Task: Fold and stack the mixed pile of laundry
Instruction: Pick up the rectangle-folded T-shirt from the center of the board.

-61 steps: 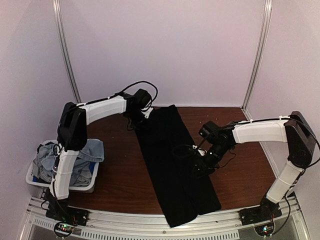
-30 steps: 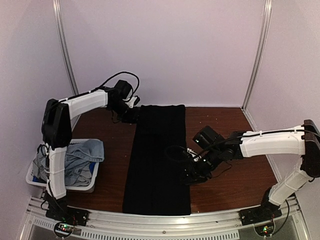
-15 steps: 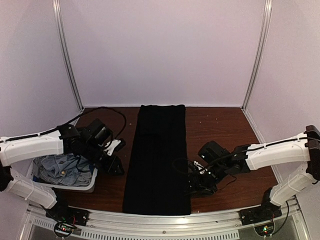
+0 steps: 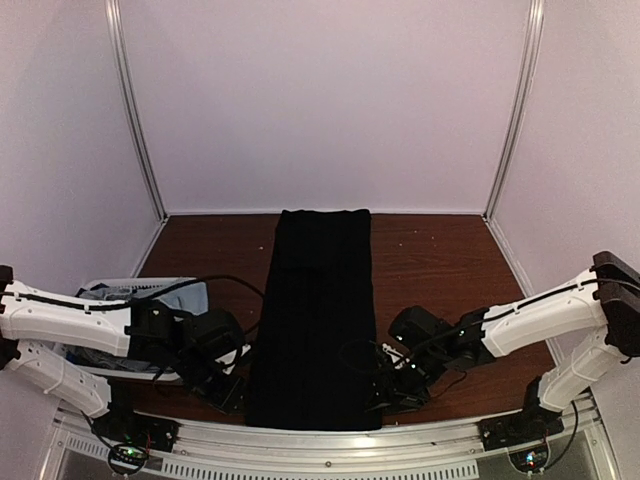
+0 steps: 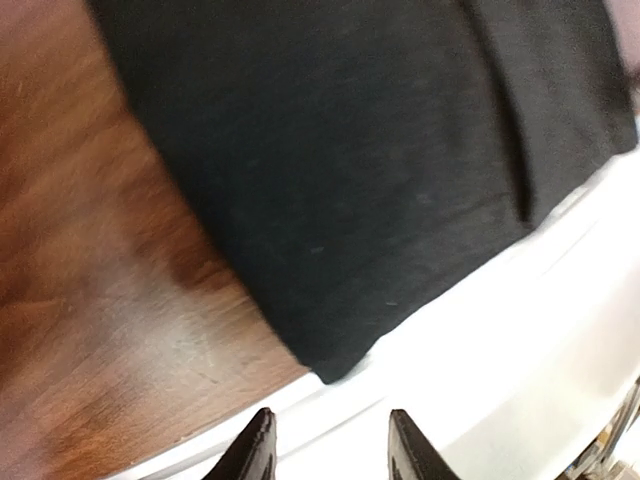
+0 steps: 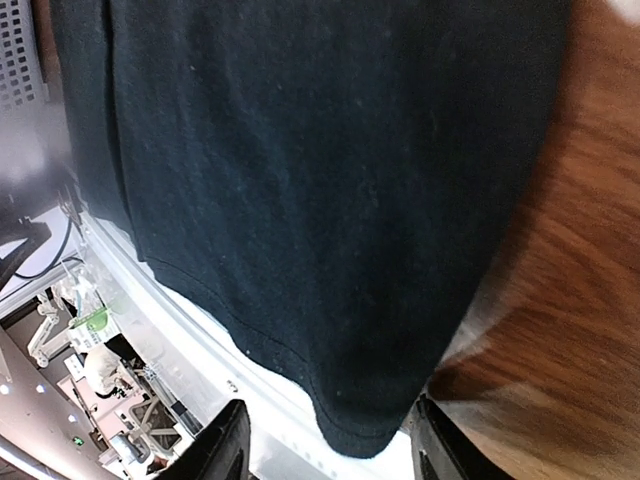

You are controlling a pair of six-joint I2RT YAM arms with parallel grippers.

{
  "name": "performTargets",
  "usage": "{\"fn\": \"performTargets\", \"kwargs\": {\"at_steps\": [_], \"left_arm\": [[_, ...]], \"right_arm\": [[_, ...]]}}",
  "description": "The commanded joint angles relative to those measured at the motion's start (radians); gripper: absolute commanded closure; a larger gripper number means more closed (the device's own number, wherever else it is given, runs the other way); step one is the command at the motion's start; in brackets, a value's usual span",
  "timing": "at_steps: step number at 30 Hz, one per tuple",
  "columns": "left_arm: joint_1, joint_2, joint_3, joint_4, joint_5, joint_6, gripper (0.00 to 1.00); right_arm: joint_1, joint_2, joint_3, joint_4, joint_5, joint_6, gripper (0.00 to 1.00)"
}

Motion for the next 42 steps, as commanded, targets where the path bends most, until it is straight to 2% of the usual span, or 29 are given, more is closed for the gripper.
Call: {"fn": "performTargets", "kwargs": {"at_steps": [1, 7, 12, 18, 20, 22, 25, 28, 37, 42], "left_arm": [[-0.002, -0.018, -0.052, 0.096, -0.005, -0.092, 0.60], [-0.002, 0.008, -0.108, 0.196, 0.038, -0.104, 0.57], [-0.002, 0.036, -0.142, 0.248, 0.046, -0.119, 0.56], [-0.002, 0.064, -0.168, 0.317, 0.051, -0.118, 0.59], [-0.002, 0.073, -0.174, 0.337, 0.052, -0.112, 0.63], [-0.002, 0.077, -0.176, 0.358, 0.054, -0.106, 0.73], [-0.002, 0.070, -0.172, 0.360, 0.060, -0.098, 0.89], [-0.002, 0.028, -0.166, 0.342, 0.056, -0.098, 1.00], [-0.005, -0.112, -0.133, 0.219, 0.088, -0.104, 1.00], [0.011, -0.081, -0.038, 0.187, 0.082, -0.072, 1.00]], "right_arm": [[0.028, 0.045, -0.027, 0.069, -0.004, 0.026, 0.46], [0.032, 0.076, -0.031, 0.090, 0.002, 0.030, 0.47], [0.032, 0.090, -0.043, 0.099, 0.004, 0.039, 0.56], [0.038, 0.092, -0.061, 0.105, 0.010, 0.049, 0.62], [0.043, 0.095, -0.064, 0.102, 0.012, 0.049, 0.66], [0.050, 0.093, -0.066, 0.102, 0.013, 0.050, 0.72], [0.056, 0.079, -0.056, 0.094, 0.021, 0.047, 0.85], [0.066, 0.056, -0.033, 0.057, 0.035, 0.034, 1.00], [0.087, -0.131, -0.064, -0.052, 0.051, 0.084, 1.00], [0.053, -0.144, 0.008, -0.119, 0.081, 0.018, 1.00]]}}
